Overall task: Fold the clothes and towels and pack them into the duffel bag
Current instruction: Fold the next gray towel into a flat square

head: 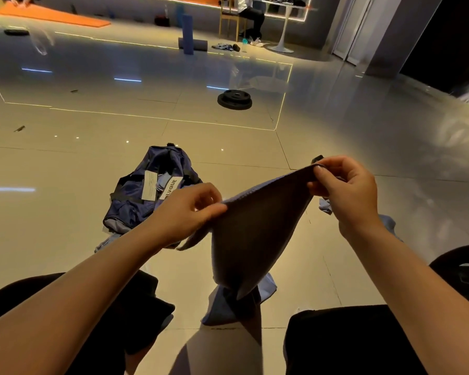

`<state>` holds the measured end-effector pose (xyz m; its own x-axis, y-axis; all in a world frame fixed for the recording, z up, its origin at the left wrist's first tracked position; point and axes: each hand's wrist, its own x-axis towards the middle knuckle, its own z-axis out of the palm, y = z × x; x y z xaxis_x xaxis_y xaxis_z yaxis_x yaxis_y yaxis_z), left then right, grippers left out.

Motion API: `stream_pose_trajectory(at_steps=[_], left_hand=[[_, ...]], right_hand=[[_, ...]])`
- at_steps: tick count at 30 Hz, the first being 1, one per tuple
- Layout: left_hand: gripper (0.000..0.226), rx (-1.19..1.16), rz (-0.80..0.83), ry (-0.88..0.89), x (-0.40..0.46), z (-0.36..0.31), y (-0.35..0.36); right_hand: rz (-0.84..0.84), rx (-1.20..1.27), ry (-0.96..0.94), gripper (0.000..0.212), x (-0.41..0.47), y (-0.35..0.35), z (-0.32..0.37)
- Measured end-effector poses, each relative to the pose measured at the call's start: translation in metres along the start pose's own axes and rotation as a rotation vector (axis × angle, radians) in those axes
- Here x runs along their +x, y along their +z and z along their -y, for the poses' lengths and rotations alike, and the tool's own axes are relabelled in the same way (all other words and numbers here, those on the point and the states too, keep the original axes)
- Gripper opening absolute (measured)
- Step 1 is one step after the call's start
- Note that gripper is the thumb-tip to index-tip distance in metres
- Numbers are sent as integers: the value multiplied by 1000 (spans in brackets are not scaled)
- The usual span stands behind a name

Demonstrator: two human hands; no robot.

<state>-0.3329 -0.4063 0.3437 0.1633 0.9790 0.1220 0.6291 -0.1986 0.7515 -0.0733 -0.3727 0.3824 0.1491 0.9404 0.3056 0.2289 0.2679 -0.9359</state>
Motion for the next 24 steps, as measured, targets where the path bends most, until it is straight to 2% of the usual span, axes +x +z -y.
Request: stream_pose_trajectory(at_steps=[2,4,7,10,15,18,21,24], left_hand=[[20,53,102,10,-3,0,2],[24,197,119,45,-5,3,6],[28,372,25,99,-4,4,6],[36,310,-108,87,-1,5,-3],[18,300,-277,-18,-8,16,-27],[11,180,-358,-77,-20,16,-37],[11,-126,-343,-141,-36,11,-47],[21,-346,-328,-47,-51,-3,-66]], right_hand=[[13,-36,-23,9,-1,0,-2],[28,-73,-44,8,-3,0,-3],[26,-101,-56,8,-2,-2,-7],[-28,-46,-10,8,5,-7,-10],[-104,-112,-32,8,10,-21,-18],[-50,-322,-173,12,2,-29,-18],[-25,-426,-260,10,-14,-40,-11],[-4,-497,-454,19,-24,-56,13]])
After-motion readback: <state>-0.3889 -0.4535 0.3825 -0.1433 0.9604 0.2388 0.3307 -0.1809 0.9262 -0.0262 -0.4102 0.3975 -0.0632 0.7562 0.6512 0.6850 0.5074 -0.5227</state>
